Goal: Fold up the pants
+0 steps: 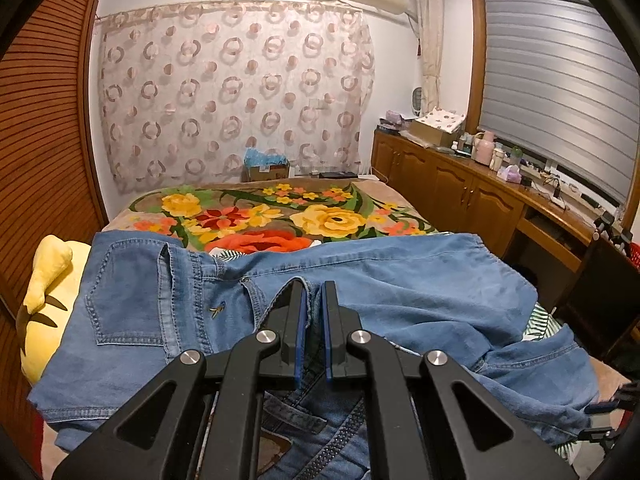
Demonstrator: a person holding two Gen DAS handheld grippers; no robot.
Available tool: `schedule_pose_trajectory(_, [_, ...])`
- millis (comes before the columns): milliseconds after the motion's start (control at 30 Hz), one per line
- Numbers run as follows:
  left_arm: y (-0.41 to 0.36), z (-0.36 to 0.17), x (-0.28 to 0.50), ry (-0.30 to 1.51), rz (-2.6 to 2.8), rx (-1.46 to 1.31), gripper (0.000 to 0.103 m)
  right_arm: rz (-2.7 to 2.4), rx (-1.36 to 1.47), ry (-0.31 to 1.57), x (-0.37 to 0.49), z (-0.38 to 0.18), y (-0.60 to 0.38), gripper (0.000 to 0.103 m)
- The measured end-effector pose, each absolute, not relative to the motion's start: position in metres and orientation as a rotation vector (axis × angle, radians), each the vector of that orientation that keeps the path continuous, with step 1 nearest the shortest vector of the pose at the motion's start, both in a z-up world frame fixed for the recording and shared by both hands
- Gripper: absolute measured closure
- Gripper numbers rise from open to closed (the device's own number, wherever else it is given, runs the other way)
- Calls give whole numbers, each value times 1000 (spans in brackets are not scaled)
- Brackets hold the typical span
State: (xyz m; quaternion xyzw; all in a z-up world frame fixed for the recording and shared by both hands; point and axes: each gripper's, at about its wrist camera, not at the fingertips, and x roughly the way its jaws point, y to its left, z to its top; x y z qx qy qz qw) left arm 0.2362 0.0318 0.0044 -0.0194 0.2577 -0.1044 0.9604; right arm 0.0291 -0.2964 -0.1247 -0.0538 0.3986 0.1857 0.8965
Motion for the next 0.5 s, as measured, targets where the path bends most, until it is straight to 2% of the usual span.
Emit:
schedule_pose_trajectory(333, [40,14,226,489,-235,-68,95,342,-117,875,39,-139,-305,66])
schedule_pose_trajectory(467, [43,19,222,467,-230,-77,95,381,-110,870,44,-133,-309,89])
schedule_pose_trajectory(500, [44,21,221,459,-229,-81,95,396,-104,867,47,-130,-310,92])
